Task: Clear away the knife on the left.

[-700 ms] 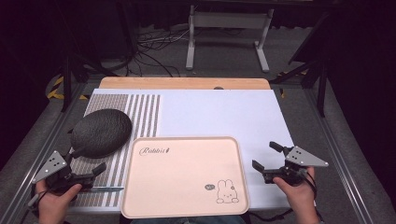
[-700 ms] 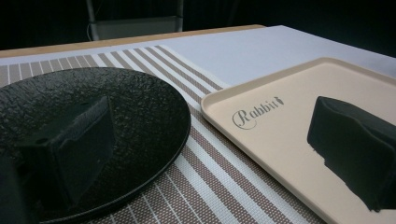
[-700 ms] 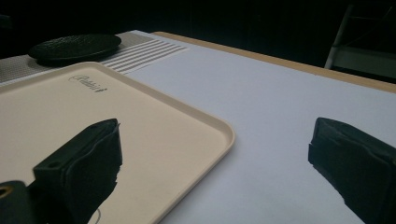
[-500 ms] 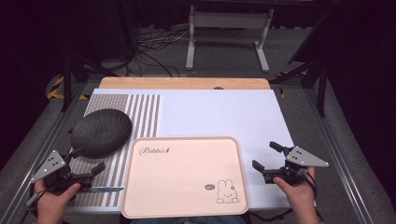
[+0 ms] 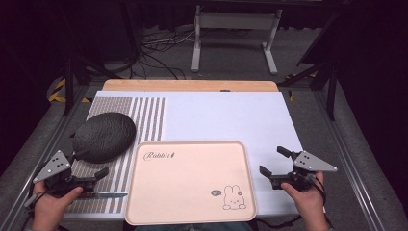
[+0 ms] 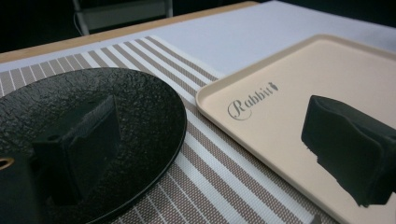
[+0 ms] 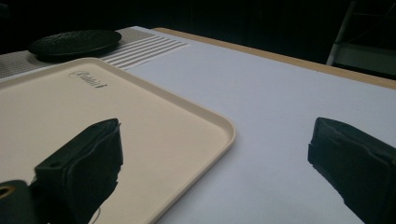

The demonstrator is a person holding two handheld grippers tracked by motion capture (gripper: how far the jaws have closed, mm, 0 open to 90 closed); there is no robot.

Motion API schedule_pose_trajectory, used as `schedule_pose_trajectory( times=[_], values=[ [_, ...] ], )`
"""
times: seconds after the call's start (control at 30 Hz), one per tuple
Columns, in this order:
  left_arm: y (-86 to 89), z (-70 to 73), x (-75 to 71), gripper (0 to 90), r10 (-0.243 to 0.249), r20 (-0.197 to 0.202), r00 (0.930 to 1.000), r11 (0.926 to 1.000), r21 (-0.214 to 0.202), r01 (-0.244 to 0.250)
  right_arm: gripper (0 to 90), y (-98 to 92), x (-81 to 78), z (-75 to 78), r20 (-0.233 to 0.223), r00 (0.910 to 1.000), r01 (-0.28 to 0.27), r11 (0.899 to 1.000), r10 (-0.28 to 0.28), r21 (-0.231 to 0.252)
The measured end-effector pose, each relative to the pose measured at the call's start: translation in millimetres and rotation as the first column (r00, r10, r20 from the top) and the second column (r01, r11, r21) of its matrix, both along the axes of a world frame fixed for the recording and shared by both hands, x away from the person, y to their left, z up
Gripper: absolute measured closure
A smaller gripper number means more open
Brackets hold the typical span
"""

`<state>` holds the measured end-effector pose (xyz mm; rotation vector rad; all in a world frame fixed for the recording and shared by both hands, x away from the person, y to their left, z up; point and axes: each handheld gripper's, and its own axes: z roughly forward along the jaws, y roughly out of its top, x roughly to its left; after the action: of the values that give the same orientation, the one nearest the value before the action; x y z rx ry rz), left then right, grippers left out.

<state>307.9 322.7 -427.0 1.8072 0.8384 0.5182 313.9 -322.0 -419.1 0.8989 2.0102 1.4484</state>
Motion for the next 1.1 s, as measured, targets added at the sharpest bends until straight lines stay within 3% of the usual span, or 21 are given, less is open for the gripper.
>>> schedule_pose_trajectory(
  times=[0.17,0.27,0.33,0.5,0.53,0.6,0.63,0.67,0.7,0.73,0.77,0.83,0.87,1.1],
  values=[
    [3.6,10.3,2.2,6.0,-0.045,-0.032,0.9985,0.9981,0.041,0.047,4.0,0.3,0.4,-0.2,-0.003,1.0,-0.008,1.0,0.008,0.0],
    [4.3,17.3,6.0,6.9,-0.138,-0.077,0.9874,0.9853,0.091,0.145,4.4,1.8,0.9,-0.9,-0.007,0.9998,-0.017,1.0,0.017,-0.008],
    [4.2,18.8,7.1,6.0,-0.147,-0.089,0.9851,0.9828,0.1,0.155,4.6,2.2,0.9,-0.9,-0.008,0.9998,-0.02,1.0,0.02,-0.009],
    [3.4,26.7,11.7,6.2,-0.168,-0.143,0.9755,0.967,0.169,0.191,4.6,4.1,1.2,-1.3,-0.013,0.9994,-0.032,0.999,0.032,-0.016],
    [3.5,30.1,13.3,6.4,-0.172,-0.151,0.9735,0.9547,0.218,0.203,4.6,4.1,1.2,-1.3,-0.013,0.9994,-0.033,0.999,0.032,-0.017],
    [3.0,31.3,13.8,6.6,-0.172,-0.16,0.9719,0.9506,0.232,0.207,4.6,4.1,1.2,-1.3,-0.014,0.9993,-0.033,0.999,0.033,-0.016],
    [2.2,34.6,14.4,6.9,-0.174,-0.178,0.9685,0.9368,0.273,0.219,4.7,4.1,1.5,-1.5,-0.015,0.9993,-0.033,0.999,0.033,-0.016],
    [2.2,34.6,14.4,7.1,-0.174,-0.178,0.9685,0.9368,0.273,0.219,4.6,4.1,1.6,-1.6,-0.016,0.9993,-0.035,0.999,0.034,-0.017],
    [1.4,36.5,14.7,7.3,-0.175,-0.195,0.9649,0.9248,0.303,0.23,4.6,4.3,1.8,-1.7,-0.016,0.9993,-0.036,0.999,0.035,-0.018],
    [0.7,37.1,14.8,7.6,-0.176,-0.204,0.9632,0.9181,0.319,0.235,4.6,4.4,1.9,-1.7,-0.018,0.9992,-0.036,0.999,0.035,-0.021],
    [0.7,37.1,14.8,7.8,-0.176,-0.204,0.9632,0.9181,0.319,0.235,4.6,4.4,1.9,-1.7,-0.018,0.9992,-0.036,0.999,0.035,-0.021],
    [-2.5,37.4,14.4,7.9,-0.176,-0.224,0.9586,0.899,0.36,0.249,4.5,4.8,2.0,-2.1,-0.02,0.9991,-0.038,0.999,0.037,-0.021],
    [-5.0,37.1,13.9,8.1,-0.181,-0.24,0.9539,0.8854,0.383,0.264,4.5,4.8,2.0,-2.1,-0.021,0.999,-0.04,0.999,0.04,-0.019],
    [-6.9,39.3,19.0,11.8,-0.203,-0.303,0.9311,0.8361,0.442,0.326,4.5,5.4,2.0,-2.3,-0.024,0.9987,-0.046,0.999,0.046,-0.016]
  ],
)
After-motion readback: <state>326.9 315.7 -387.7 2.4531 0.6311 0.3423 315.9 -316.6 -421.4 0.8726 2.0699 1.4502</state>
